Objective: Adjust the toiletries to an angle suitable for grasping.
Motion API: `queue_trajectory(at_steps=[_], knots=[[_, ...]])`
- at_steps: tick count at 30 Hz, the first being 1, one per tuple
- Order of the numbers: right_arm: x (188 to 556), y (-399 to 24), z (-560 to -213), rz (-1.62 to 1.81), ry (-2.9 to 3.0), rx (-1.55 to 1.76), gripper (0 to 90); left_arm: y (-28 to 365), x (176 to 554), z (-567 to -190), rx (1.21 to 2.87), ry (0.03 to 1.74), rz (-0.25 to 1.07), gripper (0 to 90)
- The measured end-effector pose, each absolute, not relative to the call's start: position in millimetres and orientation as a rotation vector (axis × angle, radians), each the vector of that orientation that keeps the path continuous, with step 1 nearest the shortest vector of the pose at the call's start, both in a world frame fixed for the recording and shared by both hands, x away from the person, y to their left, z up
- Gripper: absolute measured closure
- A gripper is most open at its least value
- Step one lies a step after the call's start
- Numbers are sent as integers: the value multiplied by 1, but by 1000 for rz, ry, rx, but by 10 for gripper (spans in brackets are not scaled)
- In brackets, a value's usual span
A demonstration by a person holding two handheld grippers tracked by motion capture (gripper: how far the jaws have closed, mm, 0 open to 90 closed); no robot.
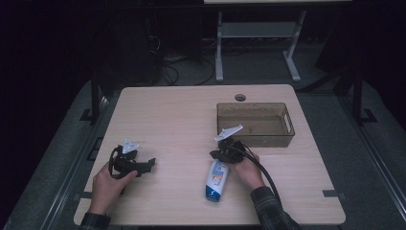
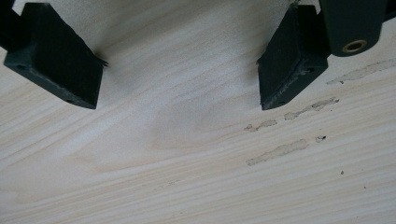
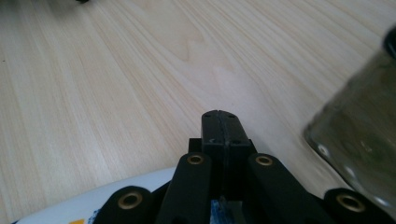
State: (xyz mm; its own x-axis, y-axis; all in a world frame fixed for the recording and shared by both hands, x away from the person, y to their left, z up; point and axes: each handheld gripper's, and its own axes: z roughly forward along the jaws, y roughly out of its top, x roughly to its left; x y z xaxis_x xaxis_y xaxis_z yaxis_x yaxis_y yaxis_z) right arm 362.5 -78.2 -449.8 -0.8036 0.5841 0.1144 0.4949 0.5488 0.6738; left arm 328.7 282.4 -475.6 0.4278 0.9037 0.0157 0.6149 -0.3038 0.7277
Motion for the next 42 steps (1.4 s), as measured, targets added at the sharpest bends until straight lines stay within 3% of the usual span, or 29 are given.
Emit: queue_trajectory(at_steps=[42], knots=[[315,-153,-450,1069,2579,1076,900,282,329,-476,2034,1275,571,127]])
